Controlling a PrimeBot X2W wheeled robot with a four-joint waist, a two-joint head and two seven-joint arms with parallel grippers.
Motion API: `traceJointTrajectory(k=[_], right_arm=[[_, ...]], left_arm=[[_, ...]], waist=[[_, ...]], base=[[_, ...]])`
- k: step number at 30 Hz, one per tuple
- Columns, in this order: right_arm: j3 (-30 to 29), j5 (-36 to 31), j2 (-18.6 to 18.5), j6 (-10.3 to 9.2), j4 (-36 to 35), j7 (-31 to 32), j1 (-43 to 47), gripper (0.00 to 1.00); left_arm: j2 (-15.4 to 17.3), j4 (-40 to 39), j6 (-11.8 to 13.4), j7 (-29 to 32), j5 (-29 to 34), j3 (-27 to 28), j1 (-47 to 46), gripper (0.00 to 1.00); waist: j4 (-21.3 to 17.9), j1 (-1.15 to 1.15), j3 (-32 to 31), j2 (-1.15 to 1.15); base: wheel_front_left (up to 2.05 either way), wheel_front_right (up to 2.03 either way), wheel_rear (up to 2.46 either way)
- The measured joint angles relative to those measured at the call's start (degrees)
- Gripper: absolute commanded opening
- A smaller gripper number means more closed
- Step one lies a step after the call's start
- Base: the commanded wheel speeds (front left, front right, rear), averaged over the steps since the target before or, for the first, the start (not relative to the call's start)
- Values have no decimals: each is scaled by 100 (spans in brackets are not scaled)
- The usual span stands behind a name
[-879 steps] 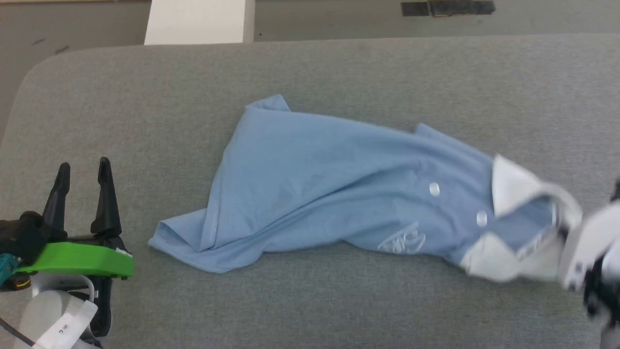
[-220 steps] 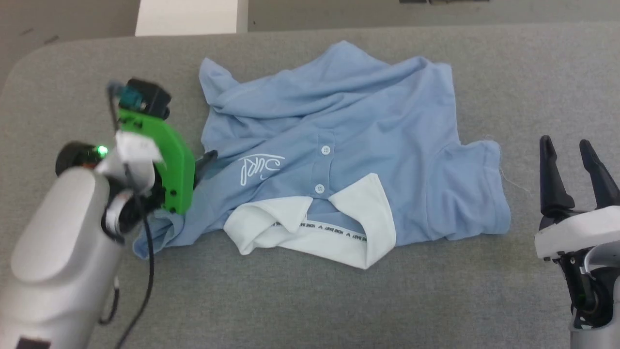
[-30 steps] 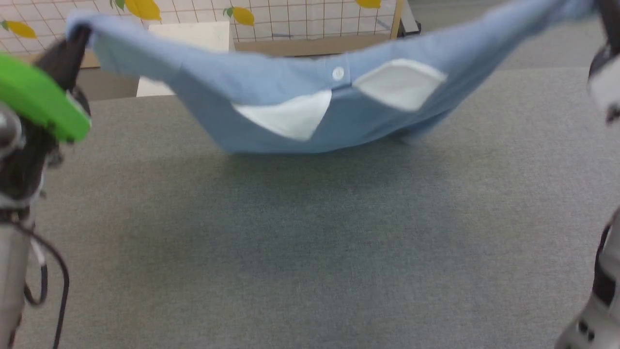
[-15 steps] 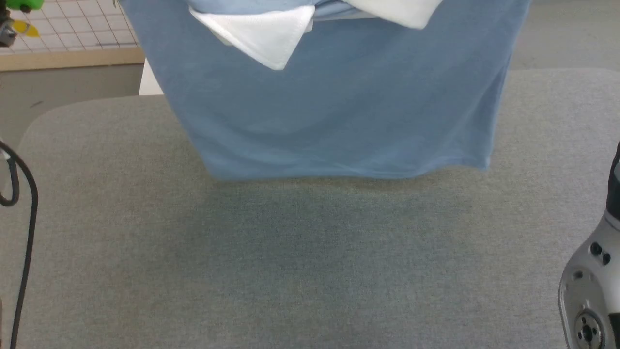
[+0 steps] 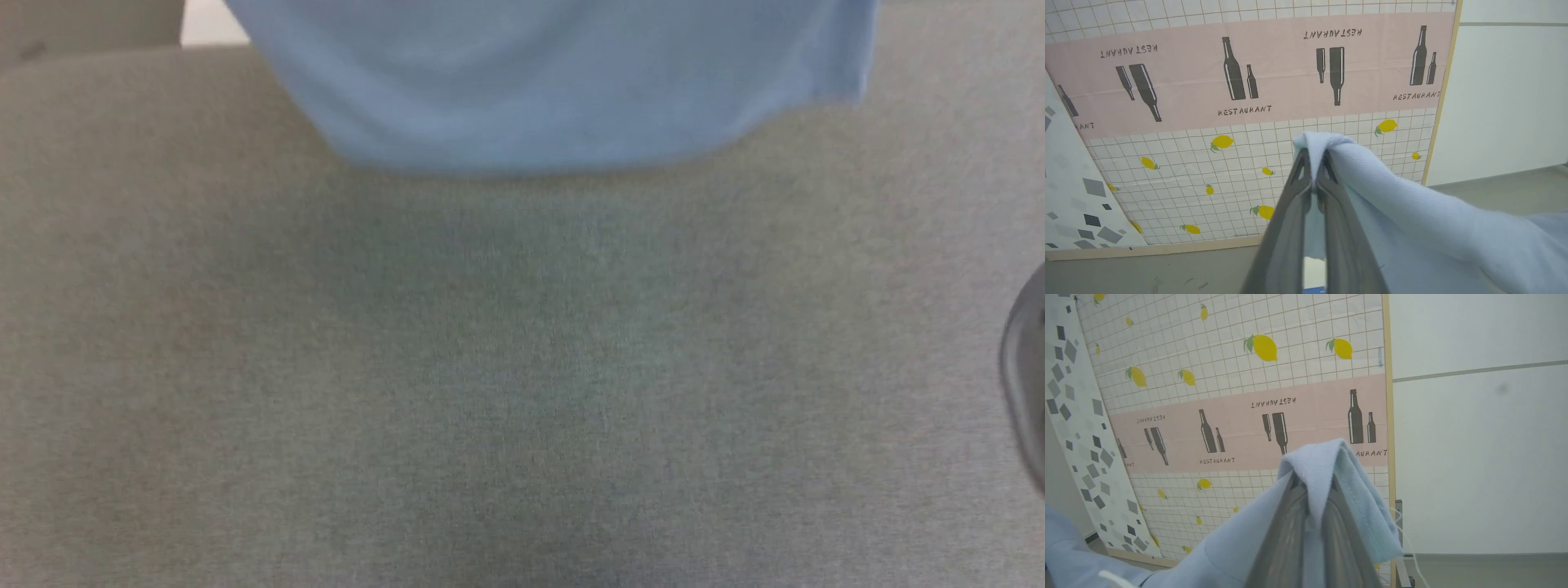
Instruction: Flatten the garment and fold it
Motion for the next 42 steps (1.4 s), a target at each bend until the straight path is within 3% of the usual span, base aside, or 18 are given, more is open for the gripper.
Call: traceJointTrajectory(k=[6, 12, 18, 23, 28, 35, 42], right_arm=[[-96, -248, -3, 0, 973, -778, -1055, 0], [-121, -336, 3, 0, 1850, -1293, -1414, 0], [-2, -318, 0, 0, 2393, -1666, -1365, 0], [433, 52, 14, 0, 2583, -1909, -698, 0], [808, 512, 12, 0, 2318, -2118, 398, 0], [845, 981, 5, 0, 1328, -2019, 2449, 0], [424, 1263, 9, 0, -149, -1449, 4643, 0]], left_arm=[[44, 464, -98, -499, 293, 32, -927, 0], [103, 975, -261, -931, 424, 41, -1169, 0], [116, 1439, -403, -1273, 387, 38, -1023, 0], [32, 1730, -536, -1652, 191, -41, -327, 0], [-86, 1815, -595, -2045, 23, -103, 605, 0], [-269, 1340, -619, -2479, -325, -127, 2424, 0], [-392, 108, -172, -2421, -653, -214, 4565, 0]], waist=[[-7, 0, 699, 0], [-22, 1, 1290, 0], [18, 1, 1706, 0], [130, 1, 1711, 0], [204, 1, 1435, 0], [297, -1, 663, 0], [364, -1, -235, 0]], base=[[0, 0, 0], [0, 0, 0], [0, 0, 0], [0, 0, 0], [0, 0, 0], [0, 0, 0], [0, 0, 0]])
